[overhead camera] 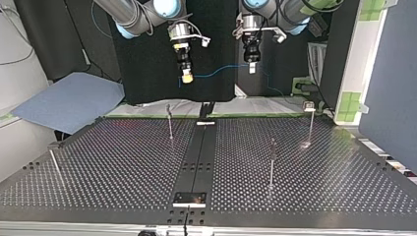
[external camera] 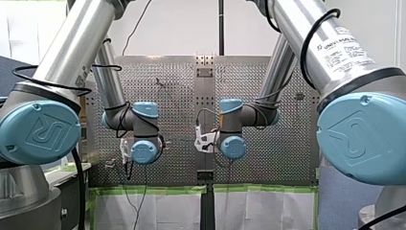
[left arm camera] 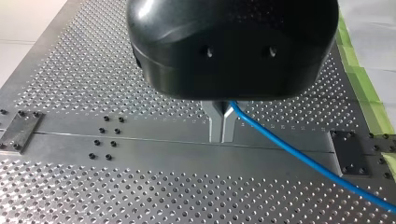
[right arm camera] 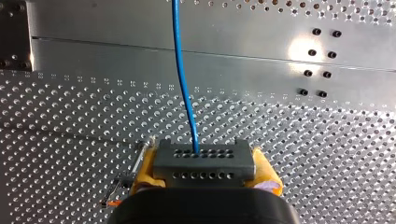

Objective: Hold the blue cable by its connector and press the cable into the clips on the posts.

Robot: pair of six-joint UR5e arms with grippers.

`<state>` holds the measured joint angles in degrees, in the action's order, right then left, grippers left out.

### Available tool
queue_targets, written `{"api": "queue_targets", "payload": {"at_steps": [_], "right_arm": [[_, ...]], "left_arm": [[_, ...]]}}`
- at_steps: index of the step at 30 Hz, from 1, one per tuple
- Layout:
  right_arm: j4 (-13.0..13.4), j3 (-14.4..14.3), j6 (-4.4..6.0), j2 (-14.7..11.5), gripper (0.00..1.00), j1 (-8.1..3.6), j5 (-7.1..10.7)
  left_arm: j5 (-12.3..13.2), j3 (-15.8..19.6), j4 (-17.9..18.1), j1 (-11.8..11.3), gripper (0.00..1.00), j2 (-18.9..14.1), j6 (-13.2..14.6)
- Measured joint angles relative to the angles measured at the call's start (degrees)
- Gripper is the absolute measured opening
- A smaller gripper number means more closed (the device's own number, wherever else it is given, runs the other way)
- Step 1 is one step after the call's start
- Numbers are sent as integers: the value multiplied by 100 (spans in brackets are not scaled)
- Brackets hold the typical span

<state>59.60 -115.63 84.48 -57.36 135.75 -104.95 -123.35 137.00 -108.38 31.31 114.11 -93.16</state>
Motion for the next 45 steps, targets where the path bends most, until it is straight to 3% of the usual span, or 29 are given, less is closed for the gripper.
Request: {"api": "queue_targets", "payload": {"at_steps": [24, 35, 45], "right_arm": [[-2, 0, 0, 0, 0, 0, -1], [-17, 0, 0, 0, 0, 0, -8], [-18, 0, 0, 0, 0, 0, -9]], "left_arm": [[2, 3, -6, -8, 0, 9, 12], [9, 8, -281, -121, 0, 456, 78], [9, 9, -290, -123, 0, 508, 79]]}}
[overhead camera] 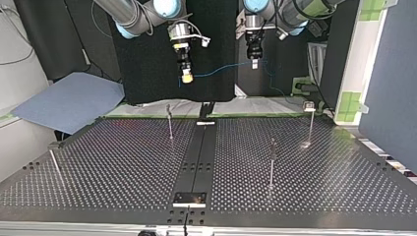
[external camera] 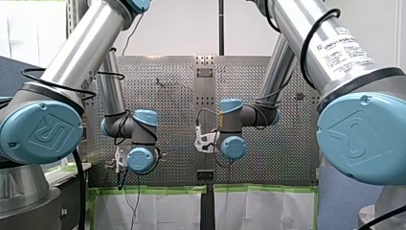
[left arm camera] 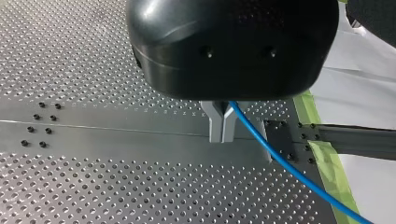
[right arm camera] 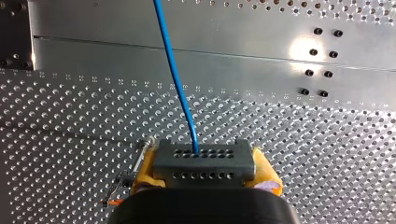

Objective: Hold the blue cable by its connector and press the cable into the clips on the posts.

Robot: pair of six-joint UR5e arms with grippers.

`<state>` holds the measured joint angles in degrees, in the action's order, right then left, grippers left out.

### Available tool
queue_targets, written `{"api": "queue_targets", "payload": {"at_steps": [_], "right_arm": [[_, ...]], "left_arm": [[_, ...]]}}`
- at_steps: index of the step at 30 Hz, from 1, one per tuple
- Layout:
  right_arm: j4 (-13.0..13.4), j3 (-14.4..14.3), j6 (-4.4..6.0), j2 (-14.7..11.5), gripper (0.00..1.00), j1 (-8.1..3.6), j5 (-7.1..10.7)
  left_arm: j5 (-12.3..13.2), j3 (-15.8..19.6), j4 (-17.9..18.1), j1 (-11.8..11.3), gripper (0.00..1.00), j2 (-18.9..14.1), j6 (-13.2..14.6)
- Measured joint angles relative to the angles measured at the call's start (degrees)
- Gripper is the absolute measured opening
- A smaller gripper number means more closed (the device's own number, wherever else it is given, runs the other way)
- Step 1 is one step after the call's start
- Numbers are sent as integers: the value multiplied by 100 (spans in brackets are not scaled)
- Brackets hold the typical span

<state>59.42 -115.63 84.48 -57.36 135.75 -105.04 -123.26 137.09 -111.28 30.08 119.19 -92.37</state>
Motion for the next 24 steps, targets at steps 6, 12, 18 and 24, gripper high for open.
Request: {"api": "queue_targets", "payload": {"at_steps": [6, 12, 18, 24], "right_arm": [[-56, 32, -10, 55, 0, 0, -55], [-342, 59, -17, 245, 0, 0, -149], [-609, 61, -17, 270, 0, 0, -157], [-647, 62, -18, 272, 0, 0, -158]], "left_arm": [[0, 0, 0, 0, 0, 2, 0], [0, 0, 0, 0, 0, 2, 0], [0, 0, 0, 0, 0, 2, 0], [0, 0, 0, 0, 0, 2, 0]]}}
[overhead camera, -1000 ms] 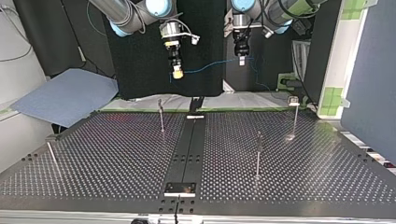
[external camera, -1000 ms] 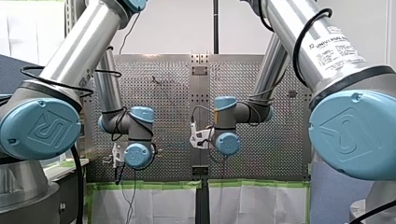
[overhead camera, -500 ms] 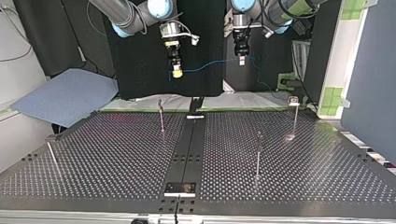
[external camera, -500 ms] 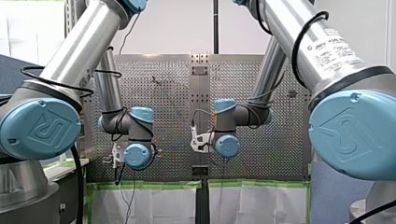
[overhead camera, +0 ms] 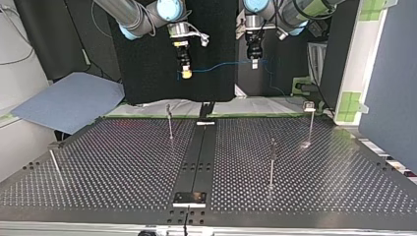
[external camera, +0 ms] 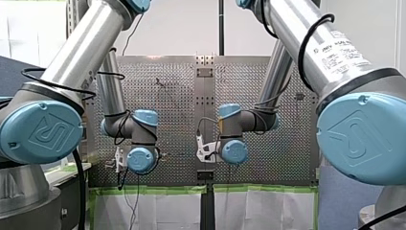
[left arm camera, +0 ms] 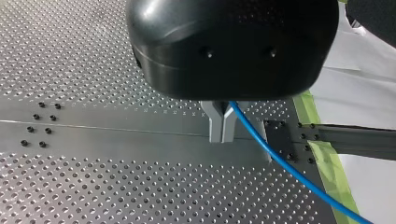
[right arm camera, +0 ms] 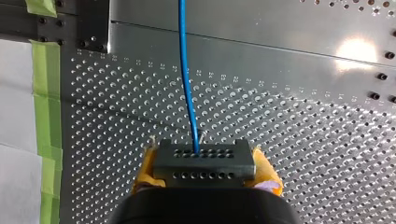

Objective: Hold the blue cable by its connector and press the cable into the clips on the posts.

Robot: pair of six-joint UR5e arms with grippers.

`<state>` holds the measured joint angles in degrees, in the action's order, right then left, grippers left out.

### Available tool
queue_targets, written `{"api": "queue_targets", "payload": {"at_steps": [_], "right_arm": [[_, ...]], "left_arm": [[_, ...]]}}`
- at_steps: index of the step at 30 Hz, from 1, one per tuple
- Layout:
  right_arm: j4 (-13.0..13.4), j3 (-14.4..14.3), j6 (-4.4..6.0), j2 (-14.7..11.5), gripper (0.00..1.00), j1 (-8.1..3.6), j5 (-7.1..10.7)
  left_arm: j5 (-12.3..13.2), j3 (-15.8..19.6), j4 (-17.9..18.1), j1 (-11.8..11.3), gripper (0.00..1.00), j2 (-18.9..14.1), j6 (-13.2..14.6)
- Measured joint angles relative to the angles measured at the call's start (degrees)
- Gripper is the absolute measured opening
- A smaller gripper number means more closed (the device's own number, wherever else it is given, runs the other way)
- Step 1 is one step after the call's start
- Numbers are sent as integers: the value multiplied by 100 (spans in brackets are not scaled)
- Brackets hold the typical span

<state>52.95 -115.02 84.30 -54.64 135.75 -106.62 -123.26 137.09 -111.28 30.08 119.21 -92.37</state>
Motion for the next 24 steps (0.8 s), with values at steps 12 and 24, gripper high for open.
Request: {"api": "queue_targets", "payload": {"at_steps": [12, 24], "right_arm": [[-164, 111, 103, -169, 0, -11, -140], [-570, 433, 380, -853, 0, -57, 155]], "left_arm": [[-257, -15, -234, 30, 0, -109, 258], [-406, -34, -853, -82, 0, -725, 703]]}}
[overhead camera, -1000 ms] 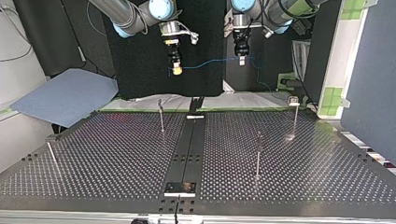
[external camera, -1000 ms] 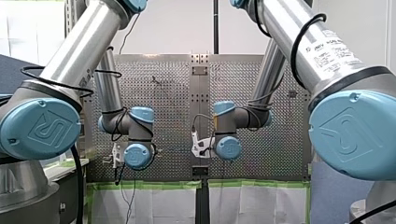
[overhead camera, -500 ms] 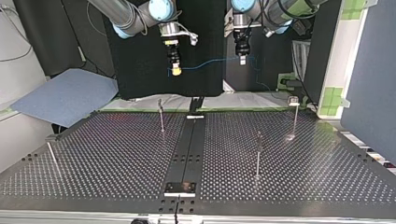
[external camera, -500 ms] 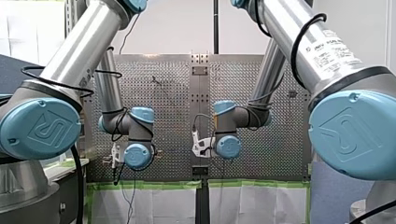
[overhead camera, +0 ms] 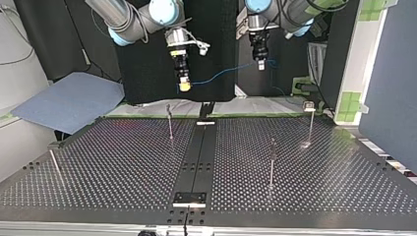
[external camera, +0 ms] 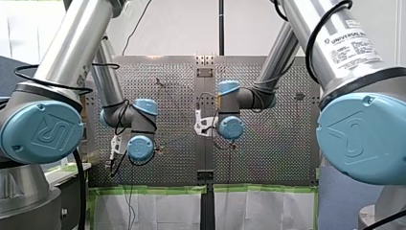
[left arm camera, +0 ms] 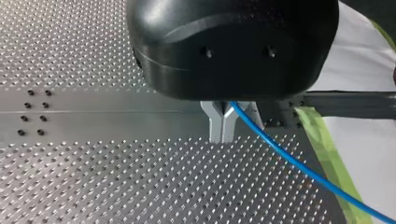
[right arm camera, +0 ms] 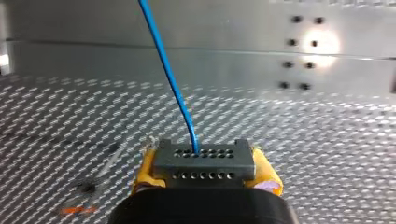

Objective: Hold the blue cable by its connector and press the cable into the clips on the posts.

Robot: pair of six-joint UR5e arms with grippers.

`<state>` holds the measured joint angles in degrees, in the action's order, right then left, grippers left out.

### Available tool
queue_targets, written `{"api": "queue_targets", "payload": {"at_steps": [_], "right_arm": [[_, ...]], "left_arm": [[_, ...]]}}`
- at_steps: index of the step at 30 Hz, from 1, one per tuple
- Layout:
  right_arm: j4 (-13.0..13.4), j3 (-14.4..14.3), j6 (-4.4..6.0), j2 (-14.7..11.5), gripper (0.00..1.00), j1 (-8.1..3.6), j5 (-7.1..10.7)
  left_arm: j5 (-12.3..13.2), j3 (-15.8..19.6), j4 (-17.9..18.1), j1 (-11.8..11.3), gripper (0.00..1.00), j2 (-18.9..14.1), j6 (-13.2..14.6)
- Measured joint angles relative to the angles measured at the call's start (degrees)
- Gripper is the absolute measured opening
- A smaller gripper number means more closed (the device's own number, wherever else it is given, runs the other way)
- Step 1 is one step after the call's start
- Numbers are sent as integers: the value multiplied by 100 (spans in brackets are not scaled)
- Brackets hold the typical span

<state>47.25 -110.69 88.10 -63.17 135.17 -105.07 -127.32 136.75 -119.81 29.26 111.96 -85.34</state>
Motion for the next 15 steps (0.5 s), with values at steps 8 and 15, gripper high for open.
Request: {"api": "queue_targets", "payload": {"at_steps": [8, 15], "right_arm": [[-338, 249, 63, -453, 0, -21, 112], [-440, 293, 83, -769, 0, -34, 249]], "left_arm": [[-297, -300, -406, -76, 0, -404, -238], [-372, -730, -838, -121, 0, -836, -410]]}}
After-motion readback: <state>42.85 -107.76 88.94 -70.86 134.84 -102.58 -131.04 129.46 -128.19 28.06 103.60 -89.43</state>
